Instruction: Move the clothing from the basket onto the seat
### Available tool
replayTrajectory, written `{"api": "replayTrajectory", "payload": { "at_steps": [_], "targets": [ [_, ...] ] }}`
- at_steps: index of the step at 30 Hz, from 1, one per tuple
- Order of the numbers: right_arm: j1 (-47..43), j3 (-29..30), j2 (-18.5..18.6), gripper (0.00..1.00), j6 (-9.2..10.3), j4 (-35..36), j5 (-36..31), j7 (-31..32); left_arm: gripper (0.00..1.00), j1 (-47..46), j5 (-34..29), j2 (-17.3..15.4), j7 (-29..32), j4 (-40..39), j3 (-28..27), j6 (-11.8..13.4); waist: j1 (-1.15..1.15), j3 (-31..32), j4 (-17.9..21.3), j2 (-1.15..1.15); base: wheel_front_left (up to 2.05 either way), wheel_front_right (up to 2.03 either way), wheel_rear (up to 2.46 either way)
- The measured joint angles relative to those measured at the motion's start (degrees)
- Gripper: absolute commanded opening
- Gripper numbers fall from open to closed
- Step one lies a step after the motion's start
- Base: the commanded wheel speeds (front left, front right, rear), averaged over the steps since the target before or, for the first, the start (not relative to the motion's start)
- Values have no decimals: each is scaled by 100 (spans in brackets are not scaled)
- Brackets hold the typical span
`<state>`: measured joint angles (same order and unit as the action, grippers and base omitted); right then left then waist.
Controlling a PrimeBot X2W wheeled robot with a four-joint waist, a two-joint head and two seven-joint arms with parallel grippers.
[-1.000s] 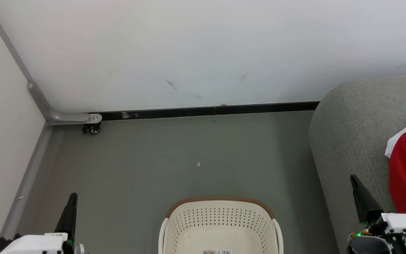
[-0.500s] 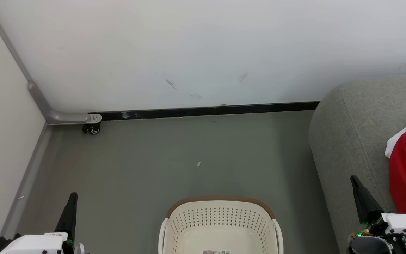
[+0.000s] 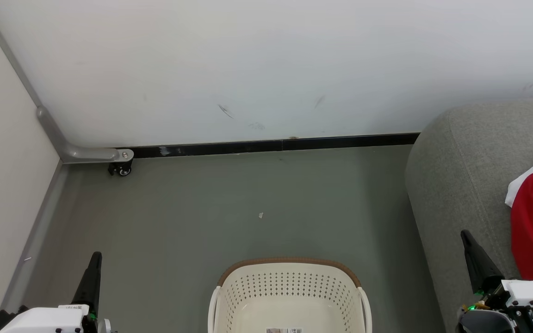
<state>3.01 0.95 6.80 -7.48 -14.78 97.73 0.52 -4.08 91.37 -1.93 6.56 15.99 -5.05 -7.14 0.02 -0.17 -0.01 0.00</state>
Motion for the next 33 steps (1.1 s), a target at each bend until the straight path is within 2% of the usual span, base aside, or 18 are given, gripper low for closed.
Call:
{"api": "replayTrajectory", "payload": {
  "at_steps": [33],
  "targets": [
    [0, 26, -16, 0, 0, -8, -2, 7, 0, 0, 0, 0, -1, -12, 8, 0, -1, -1, 1, 0, 0, 0, 0]
  ]
}}
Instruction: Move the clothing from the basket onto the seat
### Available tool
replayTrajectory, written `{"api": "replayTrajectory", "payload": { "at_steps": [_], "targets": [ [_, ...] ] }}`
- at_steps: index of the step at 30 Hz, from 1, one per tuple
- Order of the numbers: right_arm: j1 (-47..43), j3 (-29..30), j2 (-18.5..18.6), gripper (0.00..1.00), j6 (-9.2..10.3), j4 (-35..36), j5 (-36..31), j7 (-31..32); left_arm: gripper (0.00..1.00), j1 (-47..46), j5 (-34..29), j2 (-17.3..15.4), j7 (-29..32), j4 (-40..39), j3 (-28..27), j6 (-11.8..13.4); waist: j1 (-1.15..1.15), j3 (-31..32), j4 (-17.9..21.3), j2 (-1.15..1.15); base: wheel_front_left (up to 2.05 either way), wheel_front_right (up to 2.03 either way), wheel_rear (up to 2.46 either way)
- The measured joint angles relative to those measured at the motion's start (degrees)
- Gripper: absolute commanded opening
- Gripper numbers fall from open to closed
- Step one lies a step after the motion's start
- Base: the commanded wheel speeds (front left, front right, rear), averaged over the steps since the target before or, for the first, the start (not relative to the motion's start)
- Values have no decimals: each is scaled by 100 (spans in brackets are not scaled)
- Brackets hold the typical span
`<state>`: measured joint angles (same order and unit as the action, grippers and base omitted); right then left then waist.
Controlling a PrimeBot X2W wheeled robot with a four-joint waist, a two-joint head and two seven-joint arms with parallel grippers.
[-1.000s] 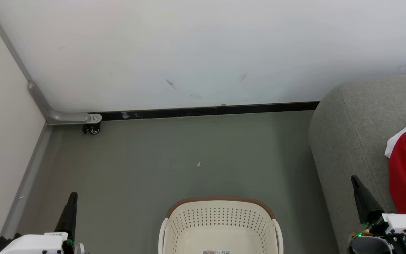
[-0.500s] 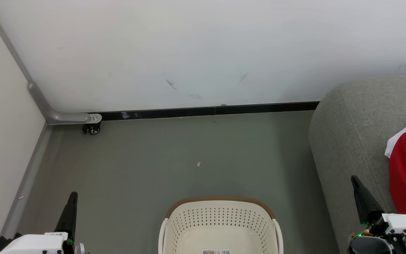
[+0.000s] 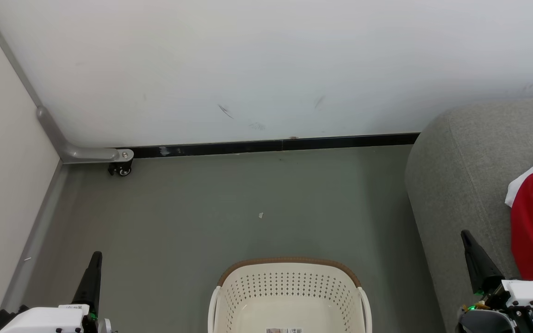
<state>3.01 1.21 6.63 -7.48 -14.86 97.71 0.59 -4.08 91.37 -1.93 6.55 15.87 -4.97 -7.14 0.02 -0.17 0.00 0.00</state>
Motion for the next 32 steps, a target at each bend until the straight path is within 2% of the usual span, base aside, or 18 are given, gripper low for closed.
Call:
{"api": "replayTrajectory", "payload": {
  "at_steps": [32],
  "targets": [
    [1, 25, -24, 0, 0, -4, -7, 49, 0, 0, 1, 0, 0, -4, 4, 0, 0, 0, 0, 0, 0, 0, 0]
  ]
}}
